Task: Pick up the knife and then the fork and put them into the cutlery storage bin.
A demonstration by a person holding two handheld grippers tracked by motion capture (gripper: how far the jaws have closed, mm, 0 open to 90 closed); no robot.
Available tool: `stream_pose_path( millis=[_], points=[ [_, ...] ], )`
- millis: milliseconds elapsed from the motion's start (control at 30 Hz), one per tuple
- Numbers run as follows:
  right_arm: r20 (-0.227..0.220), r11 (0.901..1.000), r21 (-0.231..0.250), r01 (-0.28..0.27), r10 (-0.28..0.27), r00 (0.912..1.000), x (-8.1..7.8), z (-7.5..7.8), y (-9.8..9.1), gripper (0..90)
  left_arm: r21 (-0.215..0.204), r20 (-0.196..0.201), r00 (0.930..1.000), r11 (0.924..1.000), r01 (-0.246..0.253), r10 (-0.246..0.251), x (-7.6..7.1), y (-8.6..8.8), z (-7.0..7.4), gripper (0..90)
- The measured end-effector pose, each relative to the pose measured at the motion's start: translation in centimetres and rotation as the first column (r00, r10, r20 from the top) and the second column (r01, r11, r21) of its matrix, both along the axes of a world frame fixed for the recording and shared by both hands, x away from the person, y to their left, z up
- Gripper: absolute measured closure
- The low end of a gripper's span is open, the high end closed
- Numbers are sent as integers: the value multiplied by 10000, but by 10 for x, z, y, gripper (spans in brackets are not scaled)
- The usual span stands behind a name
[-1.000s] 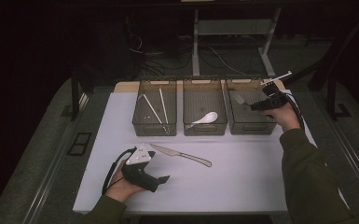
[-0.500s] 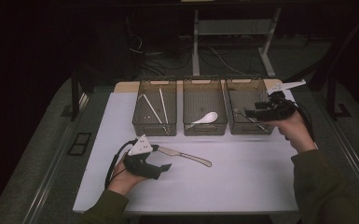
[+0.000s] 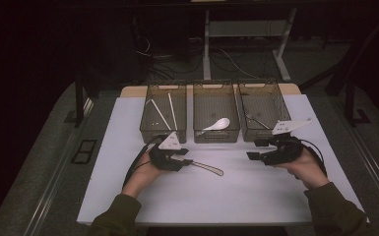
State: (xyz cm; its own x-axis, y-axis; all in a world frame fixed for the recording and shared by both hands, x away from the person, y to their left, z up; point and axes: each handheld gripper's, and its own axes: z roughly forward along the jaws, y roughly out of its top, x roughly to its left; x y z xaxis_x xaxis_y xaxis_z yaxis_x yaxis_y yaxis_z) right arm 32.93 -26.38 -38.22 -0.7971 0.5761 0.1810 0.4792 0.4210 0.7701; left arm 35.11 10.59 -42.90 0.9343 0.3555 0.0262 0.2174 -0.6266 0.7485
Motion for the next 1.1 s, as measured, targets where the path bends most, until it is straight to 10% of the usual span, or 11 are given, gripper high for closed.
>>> stream_pose_path(
  millis=[200,600,833,1100],
  points=[
    [0,9984,-237,-518,519,9987,-16,-12,3,370,551,-910,9879,9898,1311,-1258,17,-15,-18,607],
    [308,9888,-363,-1447,1458,9888,-20,-18,19,372,1312,-660,9720,9637,2327,-2257,-1,-21,-13,790],
    [401,9699,-701,-2331,2362,9709,-11,-19,49,387,1331,-822,9700,9620,2384,-2290,-5,-22,-11,793],
    [495,9262,-1404,-3500,3596,9318,-1,-23,86,411,1012,-713,9586,9541,2820,-2757,-12,-25,-1,793]
  ],
)
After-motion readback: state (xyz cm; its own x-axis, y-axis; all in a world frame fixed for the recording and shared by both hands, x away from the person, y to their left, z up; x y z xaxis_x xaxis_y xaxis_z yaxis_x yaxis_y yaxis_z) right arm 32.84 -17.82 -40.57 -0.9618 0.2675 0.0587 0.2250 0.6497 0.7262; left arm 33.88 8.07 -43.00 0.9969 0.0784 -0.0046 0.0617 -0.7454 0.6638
